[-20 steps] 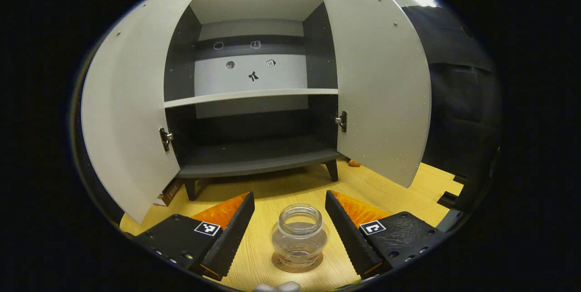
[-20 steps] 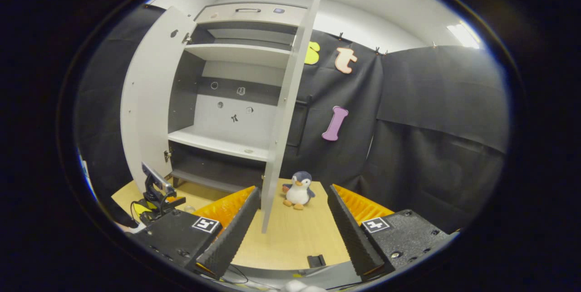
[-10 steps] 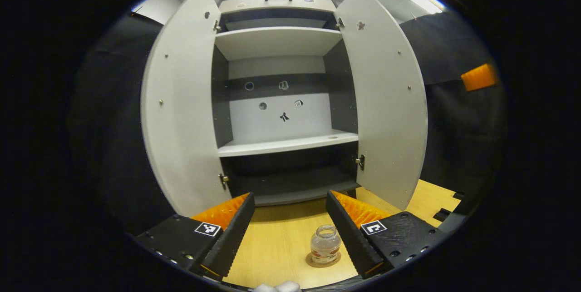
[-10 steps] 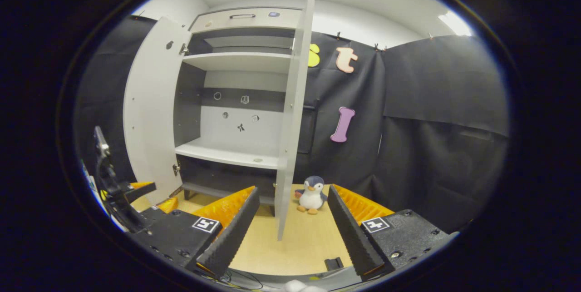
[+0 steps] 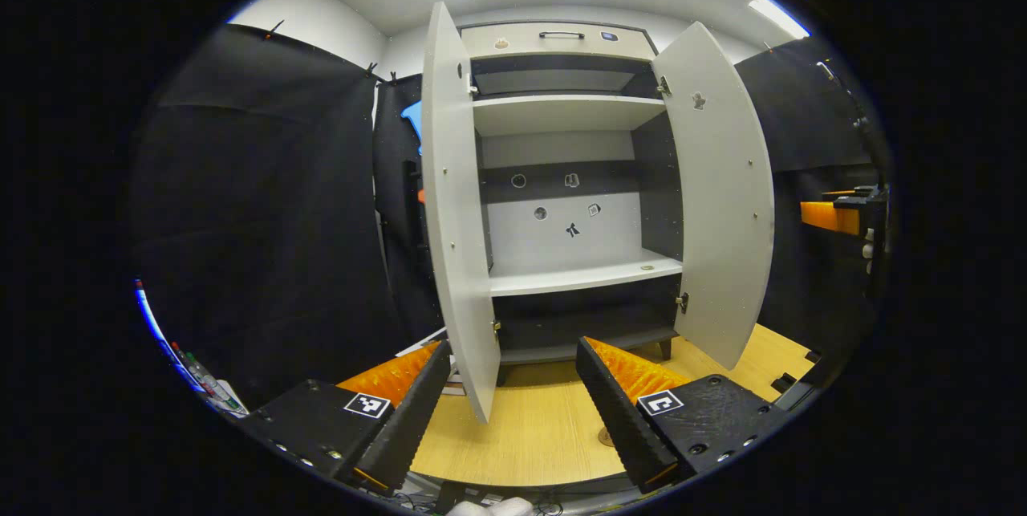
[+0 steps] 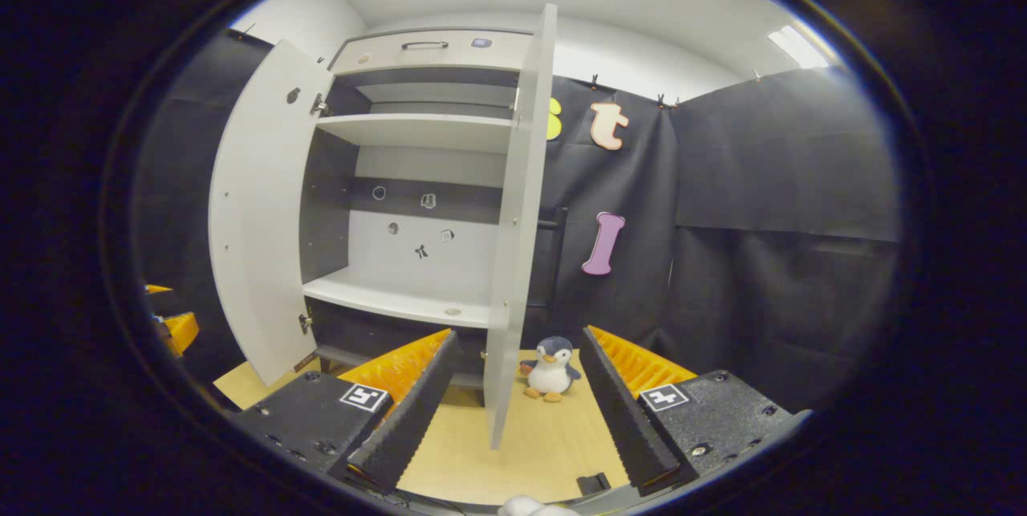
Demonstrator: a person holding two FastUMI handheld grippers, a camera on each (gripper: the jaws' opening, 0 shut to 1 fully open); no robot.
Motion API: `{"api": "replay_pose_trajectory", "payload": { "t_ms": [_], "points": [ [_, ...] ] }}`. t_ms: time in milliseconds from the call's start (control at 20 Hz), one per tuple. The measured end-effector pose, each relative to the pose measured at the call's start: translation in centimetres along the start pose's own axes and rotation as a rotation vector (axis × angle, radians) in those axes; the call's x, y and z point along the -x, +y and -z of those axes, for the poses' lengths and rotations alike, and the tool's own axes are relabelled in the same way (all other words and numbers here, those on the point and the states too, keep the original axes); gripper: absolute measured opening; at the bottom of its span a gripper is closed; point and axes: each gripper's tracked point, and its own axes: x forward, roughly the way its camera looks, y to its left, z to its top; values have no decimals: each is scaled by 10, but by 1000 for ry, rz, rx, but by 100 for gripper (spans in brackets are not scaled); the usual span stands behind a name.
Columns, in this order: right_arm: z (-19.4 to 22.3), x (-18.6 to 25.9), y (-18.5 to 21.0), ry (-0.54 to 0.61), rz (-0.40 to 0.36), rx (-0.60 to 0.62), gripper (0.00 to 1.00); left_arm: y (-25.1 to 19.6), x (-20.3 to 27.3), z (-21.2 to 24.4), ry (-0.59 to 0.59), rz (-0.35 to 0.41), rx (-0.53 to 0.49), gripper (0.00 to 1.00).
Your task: Grasp the bottle in the cabinet with the left hand and place it on the coaster, then close the right door with the right hand and the left door with the left hand.
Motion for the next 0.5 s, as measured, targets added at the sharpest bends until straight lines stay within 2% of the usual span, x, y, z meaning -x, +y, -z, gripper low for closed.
{"api": "replay_pose_trajectory", "payload": {
  "t_ms": [300, 500],
  "points": [
    [-39, -32, -50, -47, 82, 4, 99, 14, 20, -8, 8, -12, 37, 96],
    [-50, -70, -79, -30, 101, 8, 99, 18, 22, -17, -1, -23, 40, 96]
  ]
}}
